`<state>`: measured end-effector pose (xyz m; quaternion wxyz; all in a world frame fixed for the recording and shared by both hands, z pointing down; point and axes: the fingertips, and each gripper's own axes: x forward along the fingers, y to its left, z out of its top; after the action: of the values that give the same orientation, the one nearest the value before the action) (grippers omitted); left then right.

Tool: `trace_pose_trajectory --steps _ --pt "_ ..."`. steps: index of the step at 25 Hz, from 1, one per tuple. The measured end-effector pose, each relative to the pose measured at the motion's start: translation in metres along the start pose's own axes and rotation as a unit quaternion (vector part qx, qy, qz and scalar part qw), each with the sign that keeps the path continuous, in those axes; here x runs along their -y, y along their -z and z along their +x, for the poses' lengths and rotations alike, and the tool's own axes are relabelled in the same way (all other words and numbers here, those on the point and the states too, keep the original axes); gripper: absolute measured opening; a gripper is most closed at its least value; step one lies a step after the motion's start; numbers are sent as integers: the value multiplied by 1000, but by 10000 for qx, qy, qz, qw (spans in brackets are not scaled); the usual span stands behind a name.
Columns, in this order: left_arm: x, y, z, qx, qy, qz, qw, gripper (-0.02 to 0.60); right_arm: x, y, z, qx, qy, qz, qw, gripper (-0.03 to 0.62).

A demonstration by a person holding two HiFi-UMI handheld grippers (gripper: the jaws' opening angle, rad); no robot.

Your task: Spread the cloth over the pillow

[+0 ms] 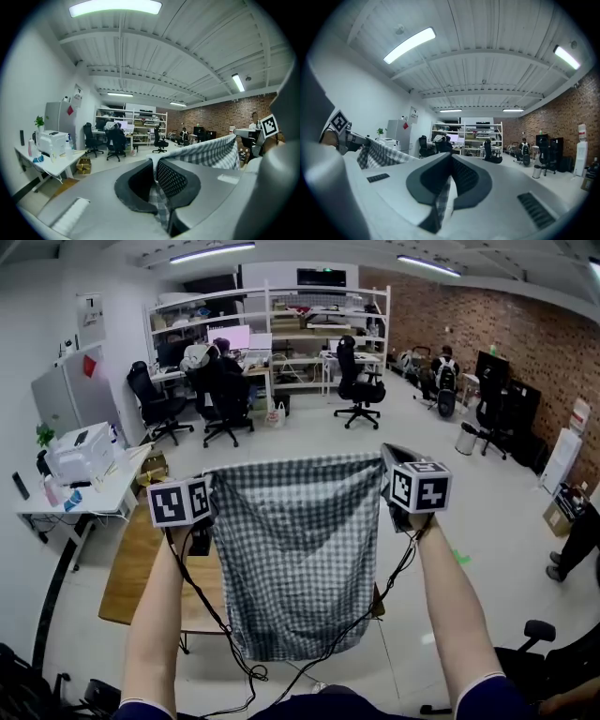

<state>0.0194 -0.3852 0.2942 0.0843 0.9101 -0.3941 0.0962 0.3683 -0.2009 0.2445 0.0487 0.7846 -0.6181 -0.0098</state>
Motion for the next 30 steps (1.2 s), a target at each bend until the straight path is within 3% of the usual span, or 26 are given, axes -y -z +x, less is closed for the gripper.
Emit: trace_pose_trajectory --steps 15,26,30 --pt "-36 -34 108 -231 -545 -247 9979 14 29 9 133 -294 -199 87 9993 17" --pt "-65 -57 193 -230 -403 -664 9967 15 45 -1 213 -348 -5 13 9994 17" --pt "-77 -60 230 -291 -404 -631 9968 15 51 4 249 -435 66 -7 9990 17"
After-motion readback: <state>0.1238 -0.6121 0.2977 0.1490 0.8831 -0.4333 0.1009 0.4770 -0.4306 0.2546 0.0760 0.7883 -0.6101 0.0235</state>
